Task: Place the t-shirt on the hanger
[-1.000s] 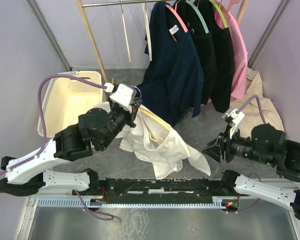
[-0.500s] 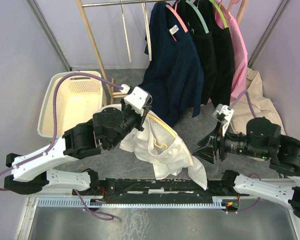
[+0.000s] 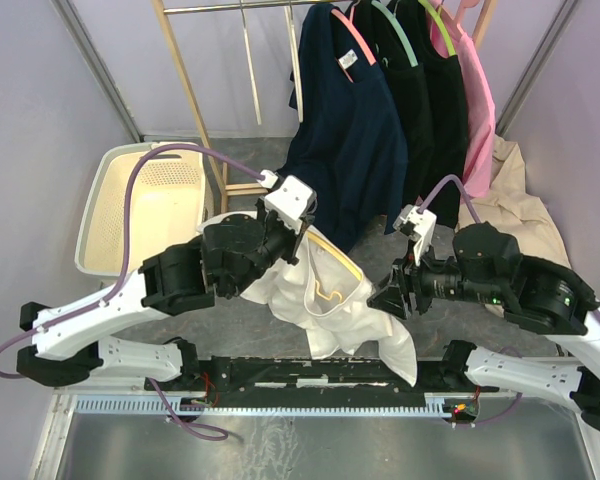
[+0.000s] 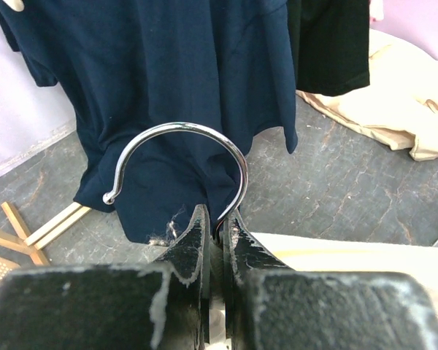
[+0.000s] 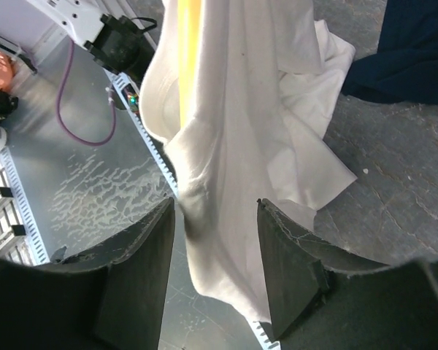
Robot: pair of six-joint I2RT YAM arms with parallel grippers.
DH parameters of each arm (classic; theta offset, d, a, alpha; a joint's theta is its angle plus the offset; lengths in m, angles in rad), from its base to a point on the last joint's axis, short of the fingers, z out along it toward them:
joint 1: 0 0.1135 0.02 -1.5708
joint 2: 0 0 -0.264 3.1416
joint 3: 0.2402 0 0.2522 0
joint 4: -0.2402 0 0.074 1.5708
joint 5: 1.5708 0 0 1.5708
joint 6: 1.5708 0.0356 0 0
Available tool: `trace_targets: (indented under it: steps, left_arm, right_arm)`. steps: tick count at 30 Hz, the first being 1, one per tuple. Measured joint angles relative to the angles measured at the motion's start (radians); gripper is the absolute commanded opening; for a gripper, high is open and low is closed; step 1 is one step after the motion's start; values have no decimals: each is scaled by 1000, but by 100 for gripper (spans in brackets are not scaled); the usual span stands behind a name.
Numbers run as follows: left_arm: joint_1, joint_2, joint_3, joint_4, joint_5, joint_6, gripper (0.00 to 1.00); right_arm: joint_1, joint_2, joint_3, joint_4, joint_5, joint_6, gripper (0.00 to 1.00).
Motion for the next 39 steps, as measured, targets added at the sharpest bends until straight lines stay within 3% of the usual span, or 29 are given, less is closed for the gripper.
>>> trace_targets:
  steps: [7,11,17,18,20,24,28,32,39]
  left_arm:
    - [0,26,0,14,20,0,3]
    - [1,47,0,27,42,-3,3]
    - [2,74,0,44,65,-19,3]
    - [2,78,0,45,68,-19,3]
    - [5,87,1,45,70,-23,5]
    - [6,101,2,44,72,-31,29]
    - [5,106,10,52,74,-35,41]
    - [4,103,20,74,73,-35,47]
    - [5,88,19,84,68,-35,47]
  right_arm:
    - [0,21,-35,-19,31,-15,55]
    - [0,30,-52,-20,41,-17,49]
    - [0,31,-66,-26,55,-24,6]
    - [1,31,-69,-26,51,-30,2]
    - [7,28,-70,-27,50,-33,1]
    - [6,18,-77,-43,65,-30,1]
    - [6,8,-79,-75,84,-21,1]
    - [6,-2,-100,-117,109,-5,1]
    - [6,-32,-138,-148,177,19,1]
